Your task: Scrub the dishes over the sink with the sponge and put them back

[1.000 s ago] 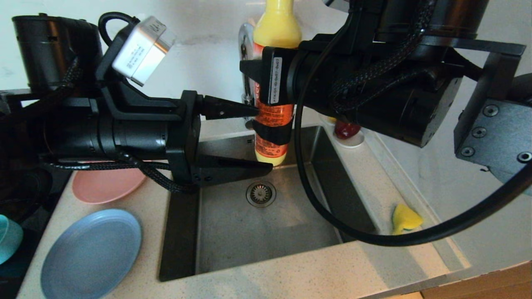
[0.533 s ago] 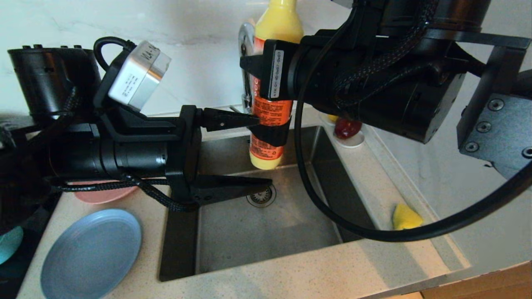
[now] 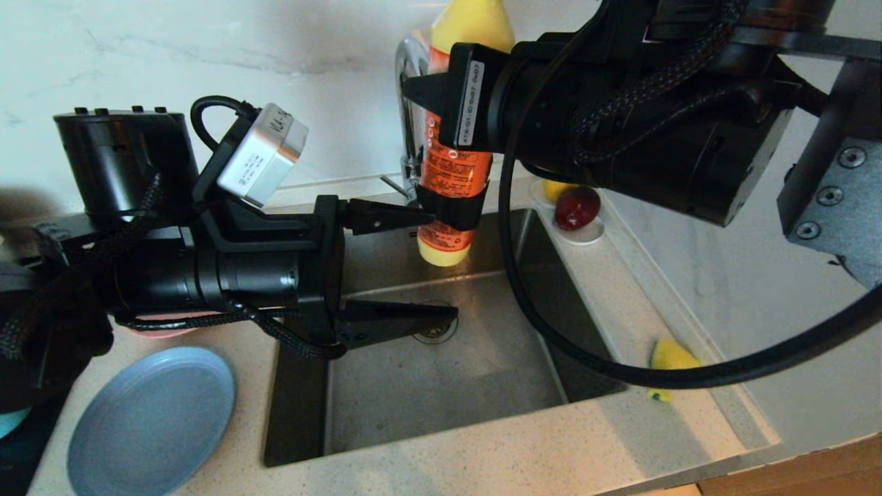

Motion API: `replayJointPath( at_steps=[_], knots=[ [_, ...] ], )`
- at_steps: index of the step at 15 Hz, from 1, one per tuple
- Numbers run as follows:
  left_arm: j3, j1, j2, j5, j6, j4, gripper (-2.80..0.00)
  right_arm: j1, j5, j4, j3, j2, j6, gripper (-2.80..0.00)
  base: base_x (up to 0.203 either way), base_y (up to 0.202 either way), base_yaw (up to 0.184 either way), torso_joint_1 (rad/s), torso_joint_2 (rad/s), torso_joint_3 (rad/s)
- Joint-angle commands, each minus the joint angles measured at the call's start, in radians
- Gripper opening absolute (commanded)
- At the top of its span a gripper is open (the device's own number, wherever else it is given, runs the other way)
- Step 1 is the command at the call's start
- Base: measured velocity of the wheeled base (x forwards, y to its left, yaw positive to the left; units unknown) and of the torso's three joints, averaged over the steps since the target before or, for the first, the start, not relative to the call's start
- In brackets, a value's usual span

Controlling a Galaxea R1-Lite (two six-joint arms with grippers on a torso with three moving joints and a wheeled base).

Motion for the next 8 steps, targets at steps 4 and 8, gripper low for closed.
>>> replayJointPath(
  at_steps=[4, 8],
  knots=[
    [-0.018, 0.000, 0.013, 0.009, -0.031, -0.008, 0.00, 0.002, 0.001, 0.000, 0.000, -0.009, 0.003, -2.80, 0.000, 0.000, 0.000, 0.000, 0.00, 0.000],
    [-0.047, 0.000, 0.018, 0.011, -0.051, -0.008, 0.00, 0.017, 0.002, 0.002, 0.000, -0.008, 0.003, -2.80, 0.000, 0.000, 0.000, 0.000, 0.00, 0.000]
  ],
)
